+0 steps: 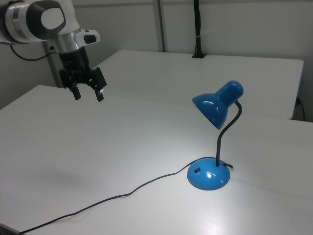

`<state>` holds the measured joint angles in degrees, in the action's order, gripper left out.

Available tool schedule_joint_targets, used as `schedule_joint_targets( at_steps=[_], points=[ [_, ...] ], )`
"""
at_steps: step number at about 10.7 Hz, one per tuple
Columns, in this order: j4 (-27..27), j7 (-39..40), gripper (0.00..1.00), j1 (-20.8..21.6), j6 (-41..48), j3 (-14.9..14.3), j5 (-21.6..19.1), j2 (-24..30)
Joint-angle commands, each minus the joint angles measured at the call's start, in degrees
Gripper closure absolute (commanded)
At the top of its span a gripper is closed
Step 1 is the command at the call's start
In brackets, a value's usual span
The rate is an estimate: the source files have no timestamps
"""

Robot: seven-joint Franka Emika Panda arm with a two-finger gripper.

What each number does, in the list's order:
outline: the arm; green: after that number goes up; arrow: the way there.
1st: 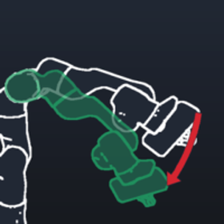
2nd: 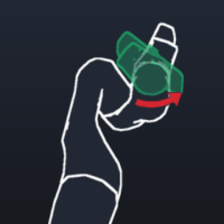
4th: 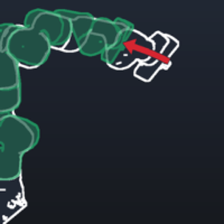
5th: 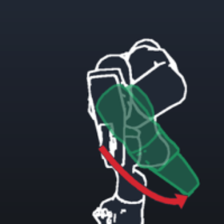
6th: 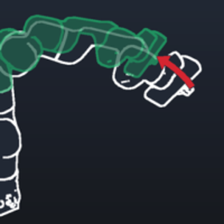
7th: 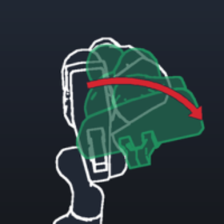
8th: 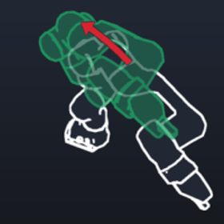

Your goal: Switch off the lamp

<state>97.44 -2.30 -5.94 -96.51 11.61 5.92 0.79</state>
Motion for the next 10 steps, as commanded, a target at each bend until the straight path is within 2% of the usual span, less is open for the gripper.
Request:
schedule_joint_targets(
  at_steps=[1,3,4,5,10],
  points=[
    [-0.8,1.6,0.03,0.1,2.0,-0.5,0.0,0.1],
    [-0.8,2.5,0.56,-0.6,2.0,-0.4,-0.1,0.1],
    [-0.8,2.7,0.86,-0.6,2.0,-0.4,-0.1,0.2],
    [-0.8,2.7,1.00,-0.6,2.0,-0.4,-0.2,0.2],
    [-0.8,2.7,1.00,-0.6,2.0,-0.4,-0.2,0.2]
  ],
)
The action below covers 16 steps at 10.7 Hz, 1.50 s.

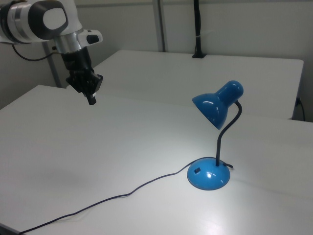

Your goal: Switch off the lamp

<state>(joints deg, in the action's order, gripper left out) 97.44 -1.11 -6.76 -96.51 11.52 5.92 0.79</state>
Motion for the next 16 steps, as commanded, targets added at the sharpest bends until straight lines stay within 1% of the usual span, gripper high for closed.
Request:
schedule_joint_targets(
  at_steps=[1,5,7,8,10,11,13,14,15,16],
  points=[
    [-0.8,1.5,1.00,0.2,2.0,-0.4,-0.2,0.2],
    [-0.8,0.9,1.00,0.2,1.5,-0.4,-0.2,-0.2],
    [-0.3,0.8,1.00,-1.2,1.0,-0.4,-0.1,-1.0],
    [0.8,0.7,1.00,-1.4,-1.6,-0.4,0.0,-2.1],
    [6.2,0.7,1.00,-3.3,-9.3,-0.4,0.1,-2.9],
    [9.1,-0.5,1.00,-4.0,-13.7,-0.4,0.1,-3.9],
    [10.4,-2.7,1.00,-6.4,-19.6,-0.4,0.4,-8.1],
    [10.7,-5.5,1.00,-7.6,-23.6,-0.4,0.6,-9.6],
    [12.0,-11.2,1.00,-9.0,-29.2,-0.4,2.4,-11.1],
    [13.5,-19.3,1.00,-10.7,-34.4,-0.4,4.4,-12.2]
  ],
)
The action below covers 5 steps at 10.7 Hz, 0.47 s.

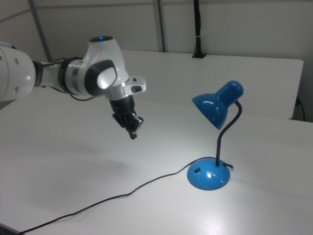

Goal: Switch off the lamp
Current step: 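Move the gripper toward the blue lamp base and lower it over the switch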

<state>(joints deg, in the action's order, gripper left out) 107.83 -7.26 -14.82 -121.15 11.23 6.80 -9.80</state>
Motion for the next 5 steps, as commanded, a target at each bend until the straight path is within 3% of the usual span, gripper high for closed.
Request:
schedule_joint_targets(
  at_steps=[1,3,5],
  points=[
    [4.6,-21.3,1.00,-3.9,-14.5,-0.2,6.4,-2.4],
    [5.3,-34.6,1.00,-6.4,-20.6,-1.4,12.7,-4.5],
    [5.1,-39.0,1.00,-6.6,-24.7,-4.8,16.9,-6.2]
  ],
)
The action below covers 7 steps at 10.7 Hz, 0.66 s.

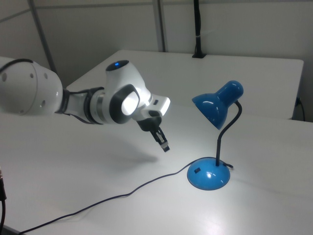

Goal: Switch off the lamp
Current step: 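Move the gripper toward the blue lamp base and lower it over the switch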

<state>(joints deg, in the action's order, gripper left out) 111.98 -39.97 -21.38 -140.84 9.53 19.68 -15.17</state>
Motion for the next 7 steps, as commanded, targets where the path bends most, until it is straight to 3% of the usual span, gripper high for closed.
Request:
schedule_joint_targets(
  at_steps=[1,6,7],
  points=[
    [1.0,-6.3,1.00,-0.1,-6.6,-4.4,4.1,-1.3],
    [1.1,-8.2,1.00,-0.9,-8.2,-7.2,4.5,-2.6],
    [1.1,-8.2,1.00,-1.0,-8.3,-7.9,6.1,-3.1]
  ],
)
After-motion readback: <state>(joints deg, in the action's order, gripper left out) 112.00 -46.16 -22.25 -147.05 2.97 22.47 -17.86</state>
